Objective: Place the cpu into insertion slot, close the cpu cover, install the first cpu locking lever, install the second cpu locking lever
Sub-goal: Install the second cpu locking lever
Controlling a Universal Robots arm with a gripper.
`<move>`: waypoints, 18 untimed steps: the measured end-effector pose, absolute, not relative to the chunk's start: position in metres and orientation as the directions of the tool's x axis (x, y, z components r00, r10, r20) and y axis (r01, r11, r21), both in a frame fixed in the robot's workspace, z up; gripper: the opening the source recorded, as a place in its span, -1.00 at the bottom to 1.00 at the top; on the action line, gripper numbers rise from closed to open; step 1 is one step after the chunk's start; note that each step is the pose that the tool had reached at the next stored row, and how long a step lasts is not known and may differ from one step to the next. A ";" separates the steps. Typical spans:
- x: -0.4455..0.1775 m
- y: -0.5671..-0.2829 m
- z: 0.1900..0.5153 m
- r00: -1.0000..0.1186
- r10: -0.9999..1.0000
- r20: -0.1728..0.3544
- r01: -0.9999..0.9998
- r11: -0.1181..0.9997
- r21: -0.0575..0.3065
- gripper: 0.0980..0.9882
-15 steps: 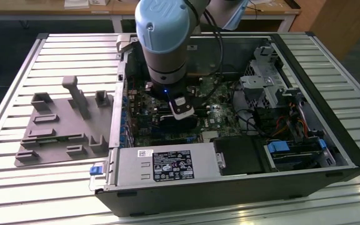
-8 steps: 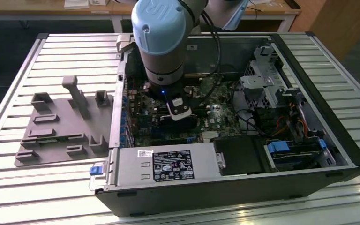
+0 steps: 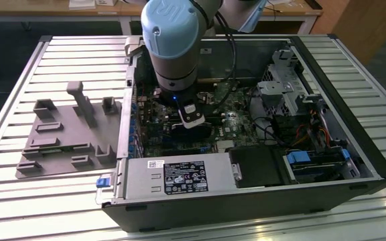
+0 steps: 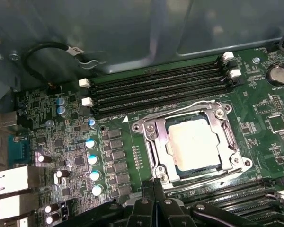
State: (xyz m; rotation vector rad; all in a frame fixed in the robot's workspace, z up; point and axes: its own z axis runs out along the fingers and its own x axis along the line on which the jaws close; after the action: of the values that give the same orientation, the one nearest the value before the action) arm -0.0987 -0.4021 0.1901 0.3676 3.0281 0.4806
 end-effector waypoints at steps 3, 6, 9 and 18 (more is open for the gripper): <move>-0.099 -0.401 0.188 -0.970 0.242 -0.015 0.225 0.923 0.311 -0.99; -0.099 -0.401 0.187 -0.970 0.242 -0.015 0.225 0.923 0.311 -0.99; -0.099 -0.401 0.187 -0.970 0.242 -0.016 0.225 0.923 0.311 -0.99; -0.099 -0.401 0.200 -0.970 0.242 -0.016 0.225 0.923 0.311 -0.99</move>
State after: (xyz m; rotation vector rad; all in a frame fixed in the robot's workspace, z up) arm -0.0993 -0.4010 0.2003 0.3677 3.0282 0.4799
